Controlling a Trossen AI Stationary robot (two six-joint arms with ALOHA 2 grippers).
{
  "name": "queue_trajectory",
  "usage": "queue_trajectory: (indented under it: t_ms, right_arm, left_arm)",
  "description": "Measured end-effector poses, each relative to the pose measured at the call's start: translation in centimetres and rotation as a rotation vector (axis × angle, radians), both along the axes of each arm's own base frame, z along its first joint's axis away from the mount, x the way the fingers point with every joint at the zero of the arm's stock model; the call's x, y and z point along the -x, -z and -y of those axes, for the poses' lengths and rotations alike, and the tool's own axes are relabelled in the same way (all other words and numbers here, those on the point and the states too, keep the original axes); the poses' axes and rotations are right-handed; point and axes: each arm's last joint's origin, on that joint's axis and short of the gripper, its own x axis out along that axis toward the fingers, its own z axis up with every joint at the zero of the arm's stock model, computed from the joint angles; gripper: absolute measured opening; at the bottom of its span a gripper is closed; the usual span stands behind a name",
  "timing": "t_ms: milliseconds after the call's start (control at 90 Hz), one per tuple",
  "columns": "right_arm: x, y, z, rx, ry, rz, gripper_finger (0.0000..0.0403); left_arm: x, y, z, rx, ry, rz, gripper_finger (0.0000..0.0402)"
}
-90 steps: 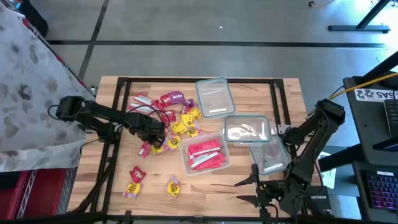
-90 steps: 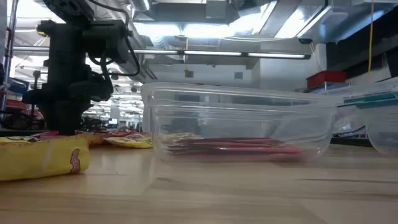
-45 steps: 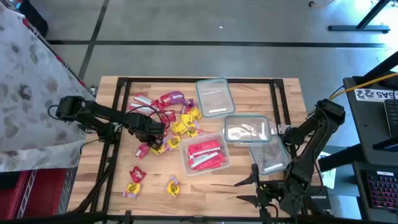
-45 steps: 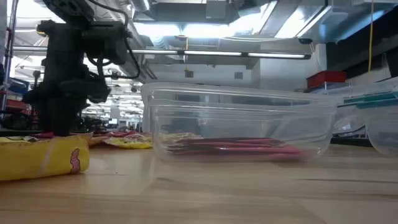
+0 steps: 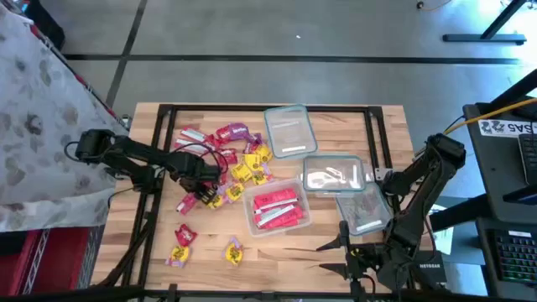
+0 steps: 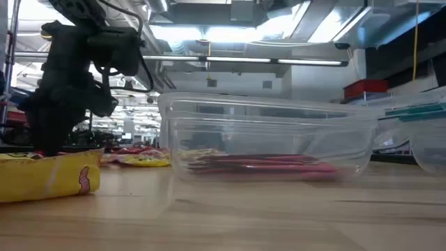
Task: Sort candy
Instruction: Put the pink candy into the top rectangular transparent food container
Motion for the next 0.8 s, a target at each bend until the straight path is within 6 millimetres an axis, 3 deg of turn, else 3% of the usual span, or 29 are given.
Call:
queue_trajectory:
  t_ms: [278,411,589,800]
  right_arm:
    - [0.0,0.0,0.0,0.000,0.000,0.000,0.0193]
    - [0.0,0.0,0.0,0.001,0.000,0.000,0.0193]
    - [0.0,0.0,0.0,0.006,-0.002,0.001,0.0193]
    - [0.0,0.0,0.0,0.007,-0.002,0.001,0.0193]
  left_arm:
    - [0.1,0.0,0.0,0.014,0.000,-0.013,0.0159]
    - [0.6,0.0,0.0,0.012,-0.023,-0.062,0.0117]
    - [1.0,-0.3,0.0,0.001,-0.049,-0.117,0.0018]
    - [-0.2,-2.5,0.3,-0.094,-0.028,-0.097,0.0002]
